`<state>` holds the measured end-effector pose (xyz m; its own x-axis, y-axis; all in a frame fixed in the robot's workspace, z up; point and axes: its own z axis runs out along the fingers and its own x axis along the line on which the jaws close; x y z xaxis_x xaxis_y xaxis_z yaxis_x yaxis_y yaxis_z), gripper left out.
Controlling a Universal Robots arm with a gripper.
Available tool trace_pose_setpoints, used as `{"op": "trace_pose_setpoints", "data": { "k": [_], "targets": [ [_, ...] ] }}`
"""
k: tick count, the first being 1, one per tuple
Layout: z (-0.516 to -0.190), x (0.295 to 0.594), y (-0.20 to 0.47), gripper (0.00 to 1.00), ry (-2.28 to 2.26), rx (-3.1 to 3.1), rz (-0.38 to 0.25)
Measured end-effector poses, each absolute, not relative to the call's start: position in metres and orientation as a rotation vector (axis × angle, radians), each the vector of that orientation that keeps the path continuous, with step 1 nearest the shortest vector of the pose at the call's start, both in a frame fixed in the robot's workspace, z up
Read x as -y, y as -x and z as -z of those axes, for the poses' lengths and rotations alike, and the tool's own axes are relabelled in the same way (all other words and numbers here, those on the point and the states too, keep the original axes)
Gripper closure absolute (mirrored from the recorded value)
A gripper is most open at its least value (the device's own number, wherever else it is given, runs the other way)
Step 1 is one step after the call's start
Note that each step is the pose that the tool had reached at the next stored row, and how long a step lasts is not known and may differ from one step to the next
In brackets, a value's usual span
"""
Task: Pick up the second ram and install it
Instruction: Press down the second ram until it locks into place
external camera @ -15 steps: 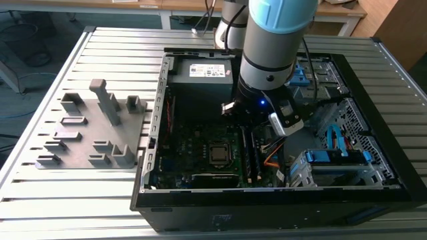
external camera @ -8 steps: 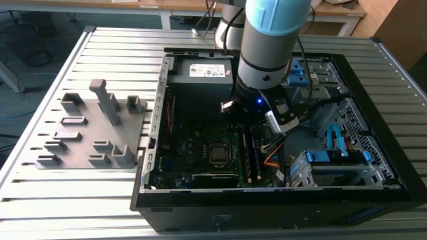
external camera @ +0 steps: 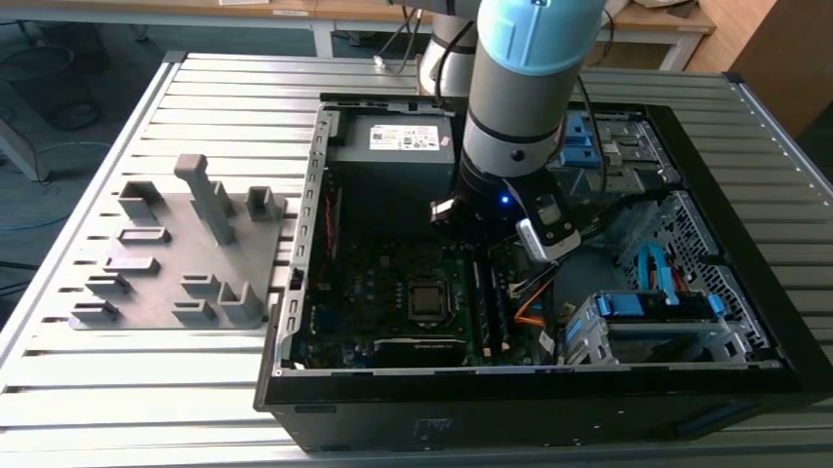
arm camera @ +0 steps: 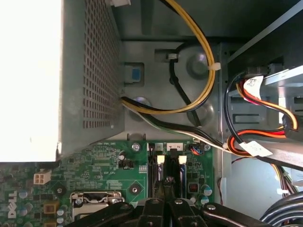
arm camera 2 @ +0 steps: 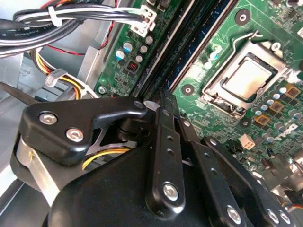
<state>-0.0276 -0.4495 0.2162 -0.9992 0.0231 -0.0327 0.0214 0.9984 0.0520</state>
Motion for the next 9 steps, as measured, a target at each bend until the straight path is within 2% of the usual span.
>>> {"op": "trace_pose_setpoints", "data": {
  "k": [9],
  "targets": [
    [-0.23, 0.45, 0.028, 0.9, -0.035, -3.106, -0.08]
  ]
}}
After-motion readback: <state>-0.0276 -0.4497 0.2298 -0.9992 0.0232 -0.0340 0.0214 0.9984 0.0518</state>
